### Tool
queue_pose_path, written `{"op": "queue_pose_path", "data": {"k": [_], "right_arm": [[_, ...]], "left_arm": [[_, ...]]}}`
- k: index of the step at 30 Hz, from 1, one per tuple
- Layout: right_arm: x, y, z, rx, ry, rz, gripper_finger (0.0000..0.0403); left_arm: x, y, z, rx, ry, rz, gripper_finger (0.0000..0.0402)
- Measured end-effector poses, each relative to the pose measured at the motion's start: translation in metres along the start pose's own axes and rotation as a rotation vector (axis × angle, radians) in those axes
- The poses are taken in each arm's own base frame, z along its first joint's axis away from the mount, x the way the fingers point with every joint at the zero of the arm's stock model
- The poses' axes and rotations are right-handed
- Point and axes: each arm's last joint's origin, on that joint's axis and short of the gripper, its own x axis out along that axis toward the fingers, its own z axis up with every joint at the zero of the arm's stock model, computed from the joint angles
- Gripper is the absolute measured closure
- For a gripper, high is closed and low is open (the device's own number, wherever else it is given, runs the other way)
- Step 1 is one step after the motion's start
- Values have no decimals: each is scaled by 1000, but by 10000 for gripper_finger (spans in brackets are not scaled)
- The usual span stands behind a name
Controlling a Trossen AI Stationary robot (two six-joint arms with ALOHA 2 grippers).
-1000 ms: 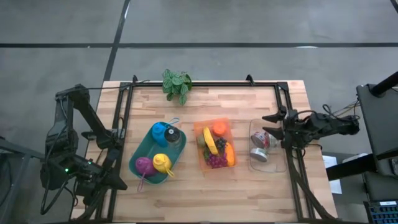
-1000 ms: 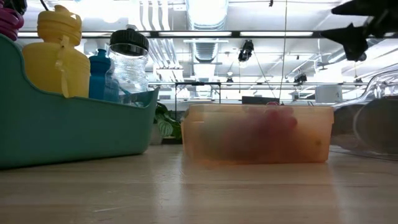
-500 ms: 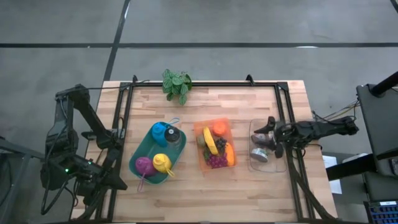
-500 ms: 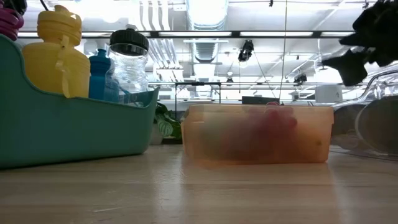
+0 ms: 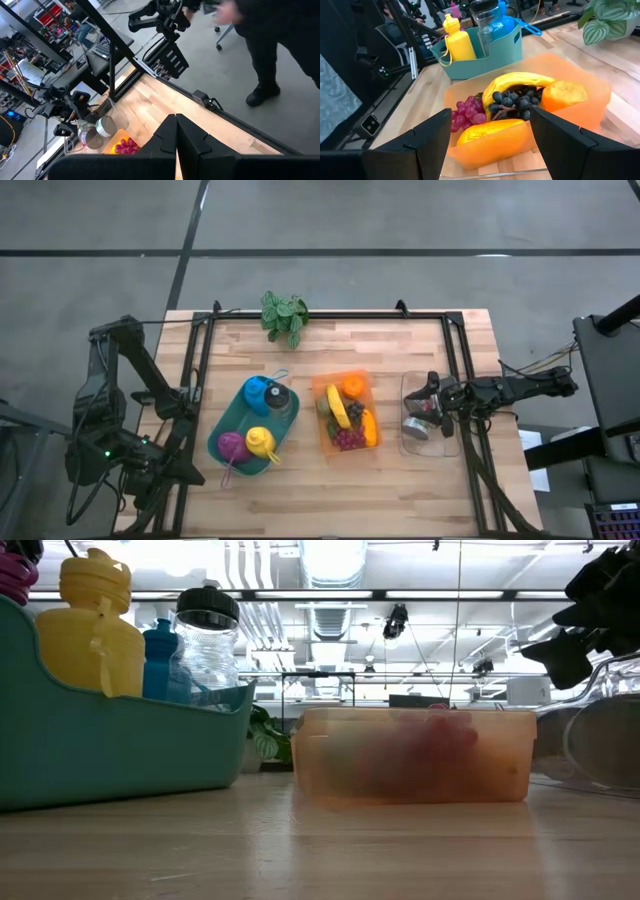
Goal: Pick & Place Food Item
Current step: Return to Home Position
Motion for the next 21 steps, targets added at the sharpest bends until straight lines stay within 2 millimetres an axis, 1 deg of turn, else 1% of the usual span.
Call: {"op": "queue_pose_path", "data": {"k": [21], "right_arm": [[1,0,0,-1,6,-4,136]], "left_arm": [[0,0,0,-1,-1,0,399]]}}
